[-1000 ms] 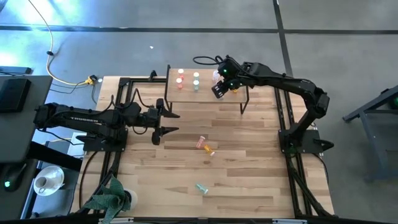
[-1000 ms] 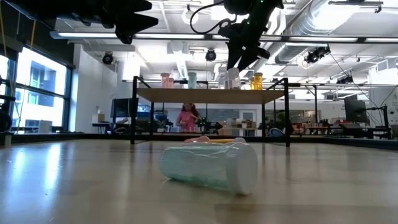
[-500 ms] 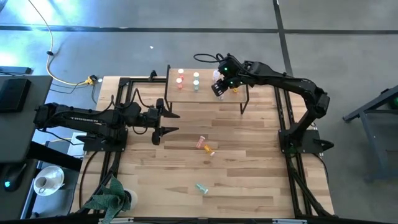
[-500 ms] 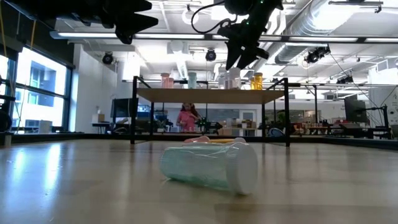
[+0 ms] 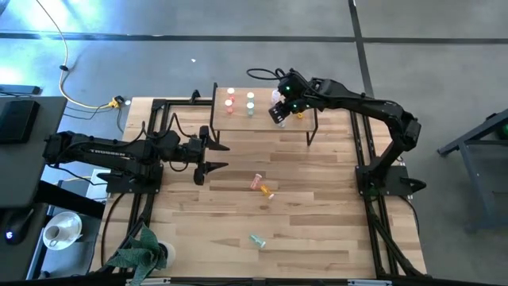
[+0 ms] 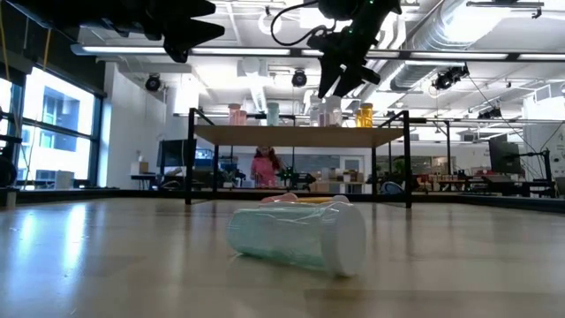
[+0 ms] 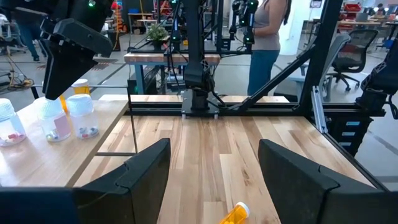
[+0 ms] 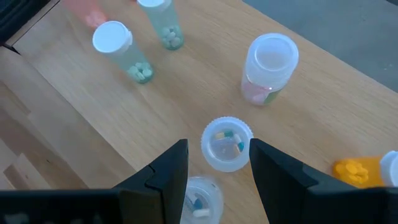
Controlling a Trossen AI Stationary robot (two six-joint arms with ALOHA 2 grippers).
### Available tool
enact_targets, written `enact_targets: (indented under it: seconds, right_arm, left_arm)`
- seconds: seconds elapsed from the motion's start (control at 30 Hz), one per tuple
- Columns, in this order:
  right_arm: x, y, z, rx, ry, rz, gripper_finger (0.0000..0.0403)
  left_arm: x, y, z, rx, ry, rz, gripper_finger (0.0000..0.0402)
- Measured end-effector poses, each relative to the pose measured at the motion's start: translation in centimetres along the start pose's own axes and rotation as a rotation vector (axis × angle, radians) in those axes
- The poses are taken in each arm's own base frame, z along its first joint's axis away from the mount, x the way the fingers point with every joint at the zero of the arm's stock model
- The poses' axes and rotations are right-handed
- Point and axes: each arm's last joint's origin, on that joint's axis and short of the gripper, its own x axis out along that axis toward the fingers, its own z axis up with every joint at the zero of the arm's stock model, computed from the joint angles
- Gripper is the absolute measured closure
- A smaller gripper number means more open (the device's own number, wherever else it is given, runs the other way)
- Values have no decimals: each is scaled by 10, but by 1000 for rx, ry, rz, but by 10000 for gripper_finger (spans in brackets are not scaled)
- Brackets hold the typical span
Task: Pick and place medicine bottles onto shelf by color
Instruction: Adjust the transparent pill bottles on the shelf
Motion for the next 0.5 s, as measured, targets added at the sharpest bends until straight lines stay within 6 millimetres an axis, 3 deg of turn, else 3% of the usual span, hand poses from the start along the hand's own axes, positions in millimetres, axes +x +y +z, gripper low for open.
enact_targets:
  seconds: [0.27,0.5]
  right_arm:
    - [-5,2,5,-52,-62,23,240]
    - [-36,7,8,-134,-34,42,240]
  left_arm:
    - [0,0,-1,0,7,0,167]
    - [0,0,-1,-1,14,0,167]
